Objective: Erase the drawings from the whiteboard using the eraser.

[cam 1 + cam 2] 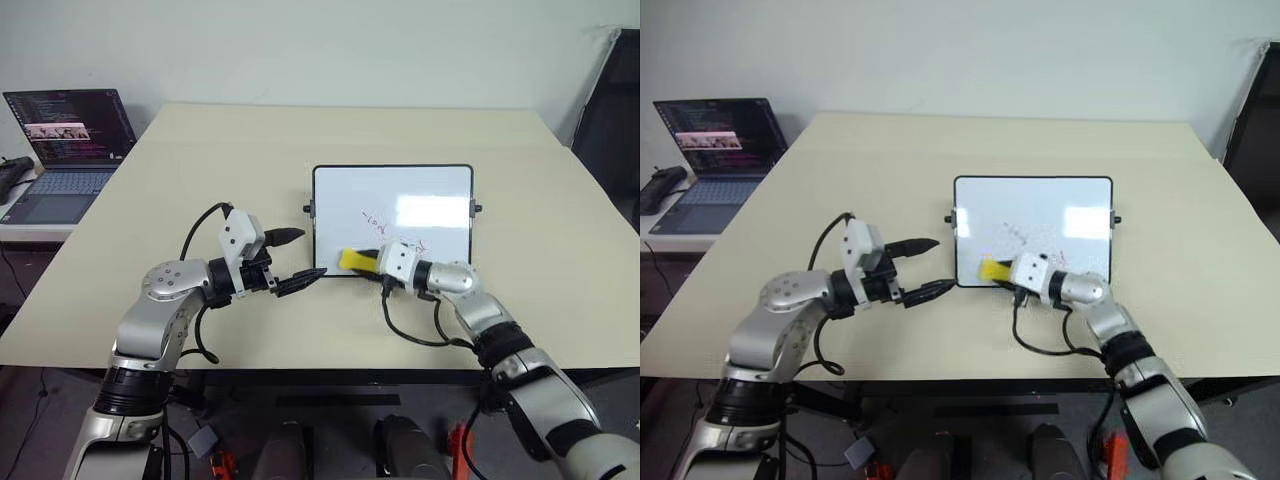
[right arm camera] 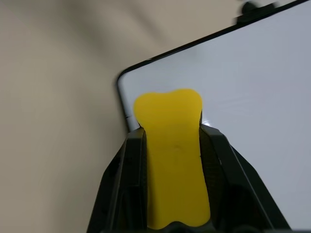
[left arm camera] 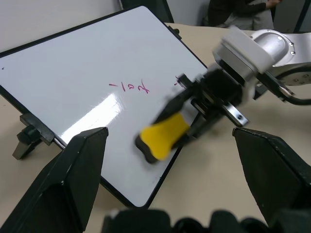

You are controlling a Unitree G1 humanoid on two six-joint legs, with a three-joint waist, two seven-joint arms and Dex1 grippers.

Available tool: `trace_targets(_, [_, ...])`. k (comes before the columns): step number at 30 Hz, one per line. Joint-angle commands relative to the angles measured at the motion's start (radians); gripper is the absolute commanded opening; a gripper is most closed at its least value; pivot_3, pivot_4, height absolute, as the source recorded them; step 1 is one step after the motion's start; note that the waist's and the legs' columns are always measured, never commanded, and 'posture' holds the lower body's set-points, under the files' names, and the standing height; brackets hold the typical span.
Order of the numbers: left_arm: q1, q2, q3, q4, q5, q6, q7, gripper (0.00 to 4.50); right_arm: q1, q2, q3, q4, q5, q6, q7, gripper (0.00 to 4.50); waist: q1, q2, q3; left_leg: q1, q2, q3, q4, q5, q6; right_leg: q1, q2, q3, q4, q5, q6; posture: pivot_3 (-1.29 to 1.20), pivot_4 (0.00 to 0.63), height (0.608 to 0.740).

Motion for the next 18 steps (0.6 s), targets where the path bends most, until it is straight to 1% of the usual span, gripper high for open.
trace_targets(1, [-0.044,0.002,0.008,0.02,0.015,-0.038,0.007,4.5,0.005,-0.053,-0.075,-0.235,0.097,0.168,0.054,1.12,0.001,0.0,0.001,0.0,0.0,0.0,0.0,0.0,0.0,0.0,0.0,0.0,0.0,0.0,0.0,0.0,0.15,0.74])
trace_targets(3, [-0.068,0.002,0.018,0.033,0.02,-0.048,0.017,4.5,-0.018,-0.092,-0.167,-0.384,0.202,0.319,0.055,1.12,0.004,0.001,0.004,-0.001,0.0,0.0,0.0,0.0,0.0,-0.001,0.0,0.0,0.0,0.0,0.0,0.0,0.15,0.74])
trace_targets(5, [-0.087,0.006,0.033,0.028,0.012,-0.043,0.024,4.5,-0.034,-0.165,-0.251,-0.506,0.293,0.463,0.081,1.12,0.006,0.001,0.004,-0.003,0.0,-0.001,0.0,0.0,0.0,-0.003,0.0,0.0,0.0,0.0,0.0,0.0,0.15,0.74])
trace_targets(7, [-0.105,0.021,0.041,0.024,0.011,-0.029,0.028,4.5,-0.04,-0.249,-0.332,-0.58,0.375,0.582,0.108,1.12,0.011,0.001,0.005,-0.004,0.0,-0.001,0.0,0.0,-0.001,-0.004,-0.001,-0.001,0.0,0.0,0.002,0.0,0.15,0.74])
trace_targets(9, [-0.12,0.044,0.035,0.031,0.031,-0.02,0.028,4.5,-0.02,-0.331,-0.4,-0.62,0.427,0.618,0.143,1.12,0.021,0.001,0.004,-0.004,0.0,-0.001,-0.001,-0.002,-0.003,-0.004,-0.001,-0.002,-0.001,-0.001,0.005,0.0,0.15,0.74])
trace_targets(11, [-0.132,0.059,0.032,0.036,0.035,-0.024,0.023,4.5,0.007,-0.4,-0.444,-0.621,0.438,0.647,0.154,1.12,0.023,0.001,0.004,-0.004,0.0,-0.002,-0.002,-0.004,-0.003,-0.004,-0.001,-0.003,-0.001,-0.003,0.005,0.0,0.15,0.74])
trace_targets(16, [-0.15,0.075,0.022,0.033,0.039,-0.019,0.015,4.5,0.125,-0.523,-0.486,-0.571,0.402,0.629,0.186,1.12,0.024,0.0,0.005,-0.006,0.0,-0.001,-0.003,-0.007,-0.003,-0.006,-0.001,-0.003,-0.001,-0.006,0.004,0.0,0.15,0.74])
trace_targets(18, [-0.155,0.076,0.019,0.03,0.037,-0.014,0.012,4.5,0.173,-0.562,-0.476,-0.567,0.382,0.63,0.199,1.12,0.024,0.0,0.005,-0.009,0.0,0.0,-0.003,-0.007,-0.003,-0.008,-0.001,-0.003,-0.001,-0.006,0.004,0.0,0.15,0.74])
